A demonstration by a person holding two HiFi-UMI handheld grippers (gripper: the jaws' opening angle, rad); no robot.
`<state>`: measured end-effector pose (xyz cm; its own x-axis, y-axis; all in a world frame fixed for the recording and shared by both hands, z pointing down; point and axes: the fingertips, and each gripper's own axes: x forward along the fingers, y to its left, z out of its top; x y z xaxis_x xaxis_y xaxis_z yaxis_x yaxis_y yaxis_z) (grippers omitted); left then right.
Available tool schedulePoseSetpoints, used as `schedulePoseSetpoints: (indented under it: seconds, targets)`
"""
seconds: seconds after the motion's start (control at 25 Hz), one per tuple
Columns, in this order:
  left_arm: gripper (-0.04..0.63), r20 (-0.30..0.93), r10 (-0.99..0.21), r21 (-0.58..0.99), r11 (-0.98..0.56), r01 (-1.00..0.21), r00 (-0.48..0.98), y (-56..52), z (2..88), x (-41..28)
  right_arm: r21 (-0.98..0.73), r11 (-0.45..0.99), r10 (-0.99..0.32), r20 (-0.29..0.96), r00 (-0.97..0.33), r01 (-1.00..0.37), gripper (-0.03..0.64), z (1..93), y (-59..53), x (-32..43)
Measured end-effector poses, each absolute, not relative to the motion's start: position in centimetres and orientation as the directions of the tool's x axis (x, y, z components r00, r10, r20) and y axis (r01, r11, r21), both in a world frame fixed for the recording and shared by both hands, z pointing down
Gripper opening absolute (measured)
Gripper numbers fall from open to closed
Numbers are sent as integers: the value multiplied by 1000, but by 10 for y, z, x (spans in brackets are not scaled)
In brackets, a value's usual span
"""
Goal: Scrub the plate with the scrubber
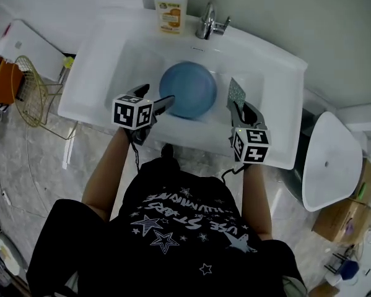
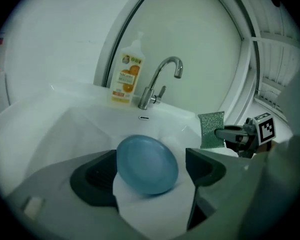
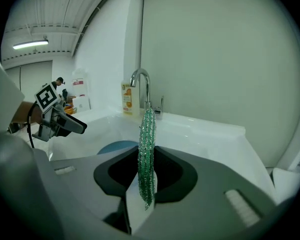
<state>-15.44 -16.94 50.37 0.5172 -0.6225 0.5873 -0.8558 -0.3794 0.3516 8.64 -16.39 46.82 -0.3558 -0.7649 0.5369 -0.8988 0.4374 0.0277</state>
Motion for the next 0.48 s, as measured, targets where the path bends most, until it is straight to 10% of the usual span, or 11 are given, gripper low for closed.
schedulePoseSetpoints:
  seconds: [0.48]
  targets:
    - [405, 735, -385, 435, -365, -823, 558, -226, 615, -162, 67, 325, -745, 632, -212, -943, 112, 505, -192, 81]
